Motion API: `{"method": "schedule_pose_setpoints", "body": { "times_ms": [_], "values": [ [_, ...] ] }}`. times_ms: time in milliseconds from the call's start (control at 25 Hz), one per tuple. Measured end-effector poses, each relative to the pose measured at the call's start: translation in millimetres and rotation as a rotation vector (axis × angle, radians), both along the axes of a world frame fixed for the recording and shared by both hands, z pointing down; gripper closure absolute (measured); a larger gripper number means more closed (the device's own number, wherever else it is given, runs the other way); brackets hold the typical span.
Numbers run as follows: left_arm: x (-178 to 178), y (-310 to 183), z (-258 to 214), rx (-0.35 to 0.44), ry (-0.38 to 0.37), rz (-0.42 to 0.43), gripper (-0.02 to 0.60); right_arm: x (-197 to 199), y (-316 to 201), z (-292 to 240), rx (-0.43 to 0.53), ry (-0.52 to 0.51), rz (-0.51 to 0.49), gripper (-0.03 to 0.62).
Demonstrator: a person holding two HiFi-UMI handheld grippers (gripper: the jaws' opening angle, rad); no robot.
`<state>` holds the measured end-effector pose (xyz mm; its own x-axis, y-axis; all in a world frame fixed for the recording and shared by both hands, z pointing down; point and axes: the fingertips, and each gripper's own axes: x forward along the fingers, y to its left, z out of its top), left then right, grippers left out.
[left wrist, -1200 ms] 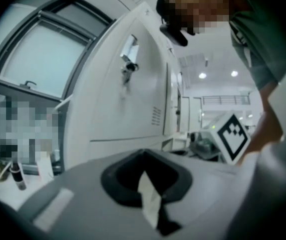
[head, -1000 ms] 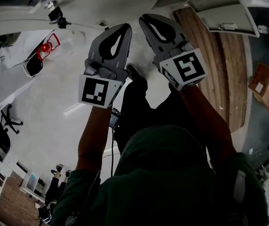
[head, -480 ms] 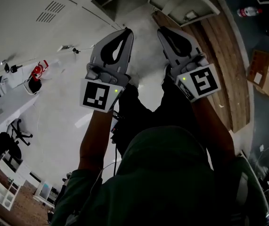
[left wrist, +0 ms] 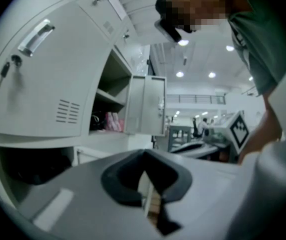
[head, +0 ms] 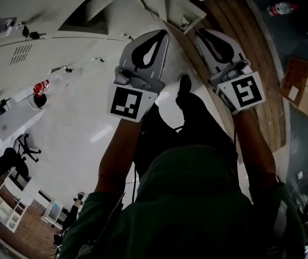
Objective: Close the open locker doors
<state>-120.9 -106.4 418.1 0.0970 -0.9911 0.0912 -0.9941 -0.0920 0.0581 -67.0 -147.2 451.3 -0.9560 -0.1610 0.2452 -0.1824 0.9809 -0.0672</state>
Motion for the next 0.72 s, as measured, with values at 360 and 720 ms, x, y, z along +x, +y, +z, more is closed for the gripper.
{"method": "schedule_pose_setpoints", "body": {
  "times_ms": [360,720],
  "values": [
    [18.8,-39.8,48.7,-0.044,0.036,0.0,0.58,11.4,-47.2,47.7,-0.032,0.003,-0.116,0.54],
    [19.1,-56.3,77.3,-0.074,0.031,0.011,0.58,-3.5,-52.8,67.0,-0.037,-0.029,-0.26,0.53]
  ]
}}
